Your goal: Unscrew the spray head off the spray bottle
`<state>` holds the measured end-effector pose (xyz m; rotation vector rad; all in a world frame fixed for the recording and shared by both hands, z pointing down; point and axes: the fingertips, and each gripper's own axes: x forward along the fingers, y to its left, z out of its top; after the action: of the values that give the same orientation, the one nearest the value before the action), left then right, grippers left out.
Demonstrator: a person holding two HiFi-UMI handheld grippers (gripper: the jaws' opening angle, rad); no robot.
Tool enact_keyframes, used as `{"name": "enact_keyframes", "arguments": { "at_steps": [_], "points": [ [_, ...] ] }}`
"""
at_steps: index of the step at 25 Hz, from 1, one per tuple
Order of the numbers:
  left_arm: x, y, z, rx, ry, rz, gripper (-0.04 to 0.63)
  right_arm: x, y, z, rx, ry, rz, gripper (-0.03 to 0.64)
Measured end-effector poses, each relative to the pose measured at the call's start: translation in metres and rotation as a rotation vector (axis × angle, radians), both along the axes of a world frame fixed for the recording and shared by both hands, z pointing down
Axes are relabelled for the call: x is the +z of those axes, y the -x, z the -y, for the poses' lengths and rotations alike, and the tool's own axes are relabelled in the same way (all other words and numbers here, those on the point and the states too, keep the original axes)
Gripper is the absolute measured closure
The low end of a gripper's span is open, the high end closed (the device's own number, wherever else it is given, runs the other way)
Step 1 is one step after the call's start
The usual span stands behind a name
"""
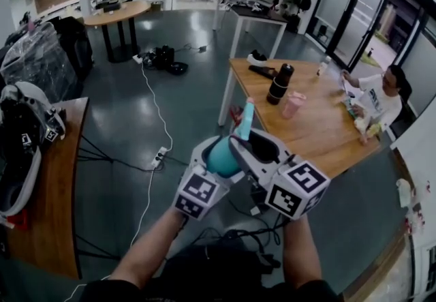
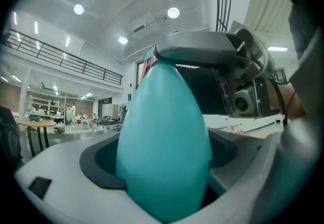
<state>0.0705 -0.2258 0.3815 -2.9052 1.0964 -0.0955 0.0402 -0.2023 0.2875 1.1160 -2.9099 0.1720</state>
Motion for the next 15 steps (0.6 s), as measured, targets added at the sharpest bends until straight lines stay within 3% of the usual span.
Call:
{"name": "enact_keyframes", "arguments": {
  "at_steps": [6, 12, 15],
  "points": [
    [-0.001, -0.010, -0.007, 0.108, 0.013, 0.006, 0.150, -0.002, -0.009, -0.002, -0.055, -0.033, -0.022, 0.476],
    [-0.005, -0.017, -0.019, 0.244, 0.026, -0.005, 0.150, -0.008, -0.015, -0.008, -0.157, -0.014, 0.071, 0.477],
    [-0.007, -0.017, -0.022, 0.266, 0.027, 0.004, 0.150, -0.013, -0.018, -0.010, -0.183, -0.019, 0.086, 0.479]
  ]
}}
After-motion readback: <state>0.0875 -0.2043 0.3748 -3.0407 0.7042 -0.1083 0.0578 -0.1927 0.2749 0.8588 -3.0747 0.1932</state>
